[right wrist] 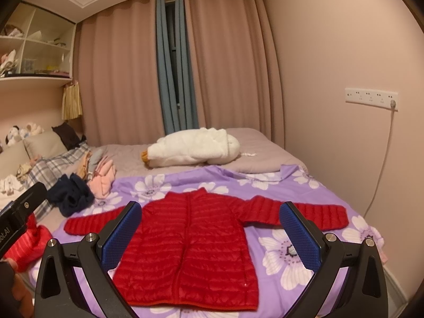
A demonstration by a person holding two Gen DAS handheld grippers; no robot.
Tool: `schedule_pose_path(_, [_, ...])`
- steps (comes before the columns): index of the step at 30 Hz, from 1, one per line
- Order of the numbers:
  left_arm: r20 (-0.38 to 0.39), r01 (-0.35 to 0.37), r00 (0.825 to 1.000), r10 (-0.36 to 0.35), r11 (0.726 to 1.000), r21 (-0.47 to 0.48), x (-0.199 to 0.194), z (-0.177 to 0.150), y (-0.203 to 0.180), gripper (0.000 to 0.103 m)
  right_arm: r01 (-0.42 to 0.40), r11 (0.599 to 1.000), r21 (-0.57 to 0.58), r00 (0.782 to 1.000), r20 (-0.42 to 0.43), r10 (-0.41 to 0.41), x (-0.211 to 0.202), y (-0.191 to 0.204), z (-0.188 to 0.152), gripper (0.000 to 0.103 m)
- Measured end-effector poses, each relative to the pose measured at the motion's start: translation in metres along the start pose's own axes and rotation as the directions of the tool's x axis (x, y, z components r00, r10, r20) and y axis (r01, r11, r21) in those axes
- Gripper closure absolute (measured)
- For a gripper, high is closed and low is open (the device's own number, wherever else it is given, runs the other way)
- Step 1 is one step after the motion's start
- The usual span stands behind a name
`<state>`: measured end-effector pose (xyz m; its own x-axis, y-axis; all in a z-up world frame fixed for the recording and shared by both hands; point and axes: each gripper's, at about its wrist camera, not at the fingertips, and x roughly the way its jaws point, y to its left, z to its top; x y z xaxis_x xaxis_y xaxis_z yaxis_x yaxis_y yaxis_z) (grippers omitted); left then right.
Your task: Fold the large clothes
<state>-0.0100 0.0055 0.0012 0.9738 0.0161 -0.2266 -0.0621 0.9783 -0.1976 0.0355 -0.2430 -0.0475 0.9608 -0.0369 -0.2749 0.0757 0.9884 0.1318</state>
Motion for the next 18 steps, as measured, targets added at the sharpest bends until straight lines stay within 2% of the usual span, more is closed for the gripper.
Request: schedule_pose_path(18, [-0.004,-0.009,1.0,0.009,1.0,0.0,-0.0008,-0.0006,0.001,0.0,0.014,1.0,-0.003,1.0,-0.003,-0.014,-0.0026,0.0003,-0.0018,0.0])
